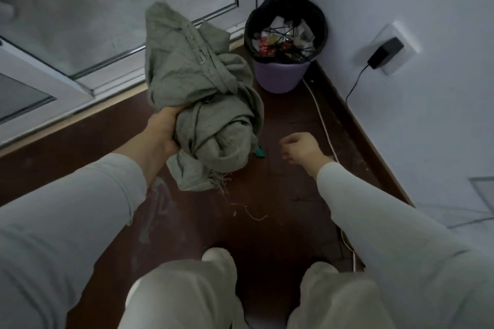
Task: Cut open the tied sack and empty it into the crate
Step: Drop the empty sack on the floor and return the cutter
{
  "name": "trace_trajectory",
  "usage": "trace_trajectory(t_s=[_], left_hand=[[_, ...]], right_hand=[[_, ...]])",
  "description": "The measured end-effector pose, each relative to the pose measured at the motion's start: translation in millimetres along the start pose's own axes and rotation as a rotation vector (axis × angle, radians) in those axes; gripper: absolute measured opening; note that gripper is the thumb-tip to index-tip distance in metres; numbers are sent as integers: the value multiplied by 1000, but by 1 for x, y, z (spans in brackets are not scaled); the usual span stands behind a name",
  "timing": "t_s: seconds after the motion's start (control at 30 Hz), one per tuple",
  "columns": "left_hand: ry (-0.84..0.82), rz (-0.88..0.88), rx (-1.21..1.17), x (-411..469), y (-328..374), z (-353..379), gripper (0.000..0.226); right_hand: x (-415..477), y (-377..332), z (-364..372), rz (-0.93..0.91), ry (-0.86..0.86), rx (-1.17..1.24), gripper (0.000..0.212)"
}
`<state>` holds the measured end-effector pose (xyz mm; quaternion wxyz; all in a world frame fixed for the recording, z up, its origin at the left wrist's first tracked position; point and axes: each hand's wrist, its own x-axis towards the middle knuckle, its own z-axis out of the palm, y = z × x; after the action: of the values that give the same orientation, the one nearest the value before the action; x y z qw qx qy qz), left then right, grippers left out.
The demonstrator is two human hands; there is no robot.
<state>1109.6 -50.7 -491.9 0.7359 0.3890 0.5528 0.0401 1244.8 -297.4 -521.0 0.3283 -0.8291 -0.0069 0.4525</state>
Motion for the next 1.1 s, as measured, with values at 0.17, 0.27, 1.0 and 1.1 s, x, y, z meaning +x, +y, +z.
trace_trajectory(t_s=[0.17,0.27,1.0,1.1], left_hand=[[44,49,-17,90,-44,-11,108],[49,77,-27,134,-68,-20,113],[200,-16,-3,193,-193,-58,96],[153,-37,-60,198,-205,-47,102]], right_hand=[[86,32,47,-150,-20,-278,31],[136,49,74,-180,-54,-379,35],[233,120,121,-189,86,143,57],[226,117,102,-86,94,448,69]])
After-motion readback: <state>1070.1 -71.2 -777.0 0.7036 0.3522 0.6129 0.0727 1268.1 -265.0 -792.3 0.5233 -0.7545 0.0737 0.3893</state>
